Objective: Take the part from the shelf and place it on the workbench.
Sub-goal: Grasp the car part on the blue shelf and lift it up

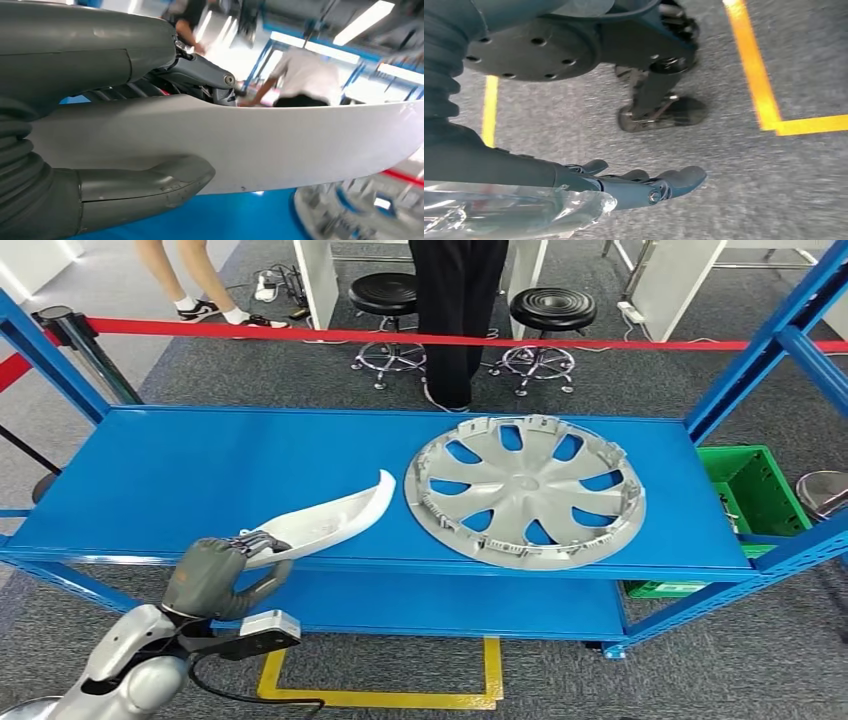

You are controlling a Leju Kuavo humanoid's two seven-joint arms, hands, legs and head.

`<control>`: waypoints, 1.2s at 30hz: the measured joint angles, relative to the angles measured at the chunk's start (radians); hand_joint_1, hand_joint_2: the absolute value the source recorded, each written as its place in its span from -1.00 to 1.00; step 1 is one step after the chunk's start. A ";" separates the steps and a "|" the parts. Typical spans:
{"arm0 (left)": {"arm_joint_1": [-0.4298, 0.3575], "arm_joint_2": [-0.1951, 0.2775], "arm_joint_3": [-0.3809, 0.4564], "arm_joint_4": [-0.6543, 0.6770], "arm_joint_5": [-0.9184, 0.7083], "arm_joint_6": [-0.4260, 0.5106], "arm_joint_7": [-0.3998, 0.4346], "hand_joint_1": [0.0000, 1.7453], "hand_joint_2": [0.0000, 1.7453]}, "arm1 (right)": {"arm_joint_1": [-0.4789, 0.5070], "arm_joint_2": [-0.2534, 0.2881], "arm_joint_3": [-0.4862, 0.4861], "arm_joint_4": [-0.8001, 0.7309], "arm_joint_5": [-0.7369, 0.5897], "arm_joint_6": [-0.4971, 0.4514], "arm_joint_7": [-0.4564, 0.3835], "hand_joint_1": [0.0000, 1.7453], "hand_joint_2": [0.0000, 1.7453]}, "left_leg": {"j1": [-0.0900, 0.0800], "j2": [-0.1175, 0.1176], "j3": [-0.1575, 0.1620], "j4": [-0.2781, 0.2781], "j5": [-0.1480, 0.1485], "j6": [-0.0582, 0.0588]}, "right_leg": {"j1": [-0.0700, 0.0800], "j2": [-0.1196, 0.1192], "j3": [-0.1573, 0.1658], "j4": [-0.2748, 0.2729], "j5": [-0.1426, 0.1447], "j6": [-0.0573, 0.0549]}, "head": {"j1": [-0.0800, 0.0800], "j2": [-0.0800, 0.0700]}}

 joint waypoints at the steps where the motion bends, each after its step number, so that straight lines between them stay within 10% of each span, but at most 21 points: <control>1: 0.023 -0.004 -0.001 -0.015 -0.006 0.030 -0.004 1.00 1.00 | 0.000 0.000 -0.006 0.000 -0.008 0.009 -0.023 -1.00 1.00 | 0.000 0.003 0.001 -0.002 0.001 0.001 | 0.000 -0.003 -0.024 0.056 -0.034 0.001 | 0.003 0.000; 4: 0.108 -0.017 -0.008 -0.056 -0.009 0.125 -0.009 1.00 1.00 | 0.006 0.000 -0.032 0.000 -0.040 0.039 -0.068 -1.00 1.00 | 0.000 0.013 -0.001 -0.002 0.001 0.002 | -0.001 -0.006 -0.085 0.207 -0.091 0.006 | 0.005 0.000; 9: 0.214 -0.031 -0.033 -0.106 0.027 0.233 -0.004 1.00 1.00 | 0.006 0.003 -0.067 0.001 -0.052 0.043 -0.088 -1.00 1.00 | 0.003 0.026 -0.002 0.010 -0.003 -0.020 | 0.000 -0.044 0.047 -0.027 0.019 0.006 | 0.009 0.000; 13: 0.261 -0.033 -0.048 -0.134 0.057 0.275 0.008 1.00 1.00 | 0.003 0.006 -0.081 0.001 -0.052 0.039 -0.093 -1.00 1.00 | 0.002 0.039 -0.004 0.015 0.000 -0.047 | 0.004 -0.029 0.037 -0.044 0.028 -0.033 | 0.008 0.000; 18: 0.308 -0.031 -0.054 -0.138 0.088 0.329 0.018 1.00 1.00 | 0.003 0.007 -0.091 0.001 -0.044 0.032 -0.099 -1.00 1.00 | 0.004 0.018 -0.086 0.234 -0.172 -0.060 | 0.005 0.005 -0.008 -0.046 0.069 -0.060 | 0.003 0.000; 20: 0.322 -0.030 -0.054 -0.136 0.103 0.347 0.019 1.00 1.00 | 0.005 0.007 -0.095 0.001 -0.042 0.028 -0.099 -1.00 1.00 | 0.002 0.015 -0.087 0.280 -0.184 -0.055 | 0.008 0.021 -0.031 -0.045 0.086 -0.059 | 0.003 0.000; 25: 0.342 -0.028 -0.047 -0.134 0.139 0.368 0.015 1.00 1.00 | 0.003 0.009 -0.104 0.001 -0.042 0.023 -0.100 -1.00 1.00 | -0.002 -0.055 0.098 0.013 -0.103 -0.029 | 0.010 0.069 -0.075 -0.047 0.137 -0.042 | 0.003 0.000; 28: 0.350 -0.028 -0.037 -0.133 0.144 0.371 0.010 1.00 1.00 | 0.008 0.010 -0.106 0.001 -0.041 0.022 -0.100 -1.00 1.00 | -0.005 -0.045 0.098 -0.010 -0.089 -0.019 | 0.007 0.088 -0.081 -0.061 0.163 -0.021 | 0.001 0.000; 30: 0.355 -0.029 -0.031 -0.133 0.147 0.372 0.005 1.00 1.00 | 0.012 0.010 -0.109 0.001 -0.040 0.021 -0.100 -1.00 1.00 | -0.003 -0.021 0.083 -0.015 -0.067 -0.004 | 0.007 0.056 -0.097 -0.033 0.124 -0.012 | 0.007 0.000; 33: 0.366 -0.035 -0.013 -0.133 0.155 0.374 -0.013 1.00 1.00 | 0.008 0.012 -0.111 0.001 -0.039 0.021 -0.100 -1.00 1.00 | -0.004 0.018 0.049 -0.017 -0.038 0.006 | 0.006 -0.001 -0.141 0.142 -0.022 0.000 | 0.016 0.000; 36: 0.370 -0.042 0.004 -0.133 0.166 0.374 -0.028 1.00 1.00 | 0.008 0.013 -0.112 0.001 -0.038 0.017 -0.100 -1.00 1.00 | -0.004 0.058 0.013 -0.015 -0.009 0.001 | 0.003 -0.012 -0.108 0.223 -0.012 0.011 | 0.016 0.000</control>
